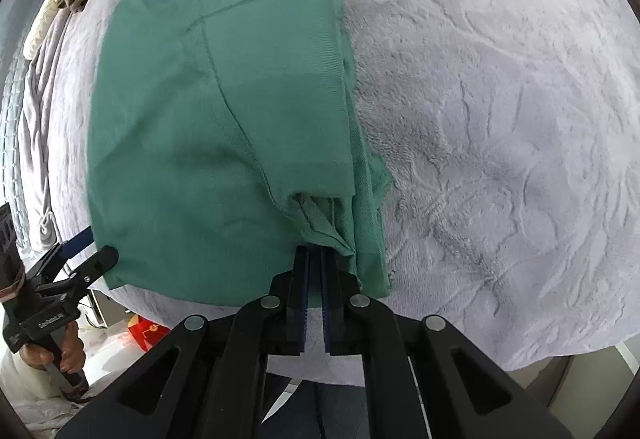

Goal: Fold large clothes

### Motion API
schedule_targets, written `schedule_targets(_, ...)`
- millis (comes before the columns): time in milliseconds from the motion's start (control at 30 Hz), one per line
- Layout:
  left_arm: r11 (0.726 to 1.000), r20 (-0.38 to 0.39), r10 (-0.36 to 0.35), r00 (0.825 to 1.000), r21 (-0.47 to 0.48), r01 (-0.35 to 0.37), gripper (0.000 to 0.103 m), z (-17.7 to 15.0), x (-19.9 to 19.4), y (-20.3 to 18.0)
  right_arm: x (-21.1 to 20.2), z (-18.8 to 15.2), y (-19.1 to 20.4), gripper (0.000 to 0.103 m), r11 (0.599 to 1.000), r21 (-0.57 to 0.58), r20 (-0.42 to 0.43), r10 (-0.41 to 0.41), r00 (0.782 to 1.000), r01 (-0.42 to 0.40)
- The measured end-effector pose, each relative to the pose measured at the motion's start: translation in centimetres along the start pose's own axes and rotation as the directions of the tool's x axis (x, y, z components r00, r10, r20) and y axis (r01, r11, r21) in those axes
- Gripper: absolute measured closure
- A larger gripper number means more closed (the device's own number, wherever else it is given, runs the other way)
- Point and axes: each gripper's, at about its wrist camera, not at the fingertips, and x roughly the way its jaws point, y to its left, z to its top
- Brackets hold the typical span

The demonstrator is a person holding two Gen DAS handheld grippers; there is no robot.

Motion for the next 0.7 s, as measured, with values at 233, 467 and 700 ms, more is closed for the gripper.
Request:
schedule_targets(233, 1.0, -0.007, 0.002, 1.0, -0.001, -0.002, 0.01, 0.3, 0.1, -0.1, -3.7, 0.2, 1.3, 0.095, 0.995, -0.059, 0.099, 0.09, 0.991, -0.085)
schedule_targets(467, 1.0, -0.008, 0.013, 1.0, 0.008, -0.013, 0.01, 0.5, -0.2, -0.6, -1.9, 1.8, -1.6, 0.095, 0.99, 0.123, 0.087, 0.051, 0.995, -0.061)
schedule_targets(700, 0.999, 0.018, 0.041, 0.999, 0.005, -0.041, 0.01, 0.9, -1.2, -0.9, -2.1, 1.2, -3.5, 0.095, 0.983, 0.177, 0.057, 0.045, 0.997, -0.055)
